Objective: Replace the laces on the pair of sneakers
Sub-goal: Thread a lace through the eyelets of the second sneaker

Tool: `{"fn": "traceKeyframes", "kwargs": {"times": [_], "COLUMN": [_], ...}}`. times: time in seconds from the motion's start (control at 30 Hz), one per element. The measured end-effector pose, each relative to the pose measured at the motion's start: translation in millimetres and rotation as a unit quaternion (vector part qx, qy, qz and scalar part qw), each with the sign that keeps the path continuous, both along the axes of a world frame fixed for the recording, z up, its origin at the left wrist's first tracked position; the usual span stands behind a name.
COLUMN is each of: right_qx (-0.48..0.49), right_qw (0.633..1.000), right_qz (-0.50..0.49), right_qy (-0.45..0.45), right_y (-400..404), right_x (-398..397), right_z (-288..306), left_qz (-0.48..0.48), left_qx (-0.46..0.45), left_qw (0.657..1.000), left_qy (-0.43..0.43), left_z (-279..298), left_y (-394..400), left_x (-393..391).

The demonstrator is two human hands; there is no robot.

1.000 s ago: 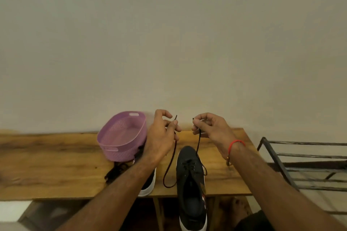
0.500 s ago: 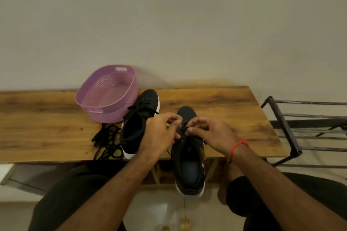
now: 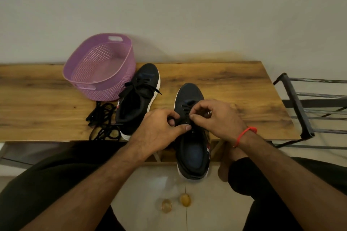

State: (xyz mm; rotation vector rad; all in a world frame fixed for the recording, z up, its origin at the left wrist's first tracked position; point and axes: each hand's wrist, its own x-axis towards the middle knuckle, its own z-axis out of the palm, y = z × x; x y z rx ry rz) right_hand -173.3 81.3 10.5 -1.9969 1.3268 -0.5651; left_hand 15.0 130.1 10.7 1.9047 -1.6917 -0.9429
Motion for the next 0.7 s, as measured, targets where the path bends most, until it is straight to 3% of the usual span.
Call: {"fn": "traceKeyframes", "kwargs": {"times": [0.17,0.47,0.7], "right_qx": [-0.014,-0.034,-0.049], "right_qw": [1.0,0.996,0.993], "right_qz": [0.011,0.039,0.022], "right_qy": [0.025,0.069,0.101], "right_y": [2,5,9], "right_x": [0,4,13], "right_z": [-1,-5,-12], "left_qz": [-0.022,0.048,0.052], "left_qx": [-0.015,0.06,0.062], "left_qw": [1.0,0.985,0.982], "left_qy": [0.003,0.154,0.169], "left_z": [-7,-12,-12], "left_y": [3,3,2], "left_x": [-6,-4,-4]}}
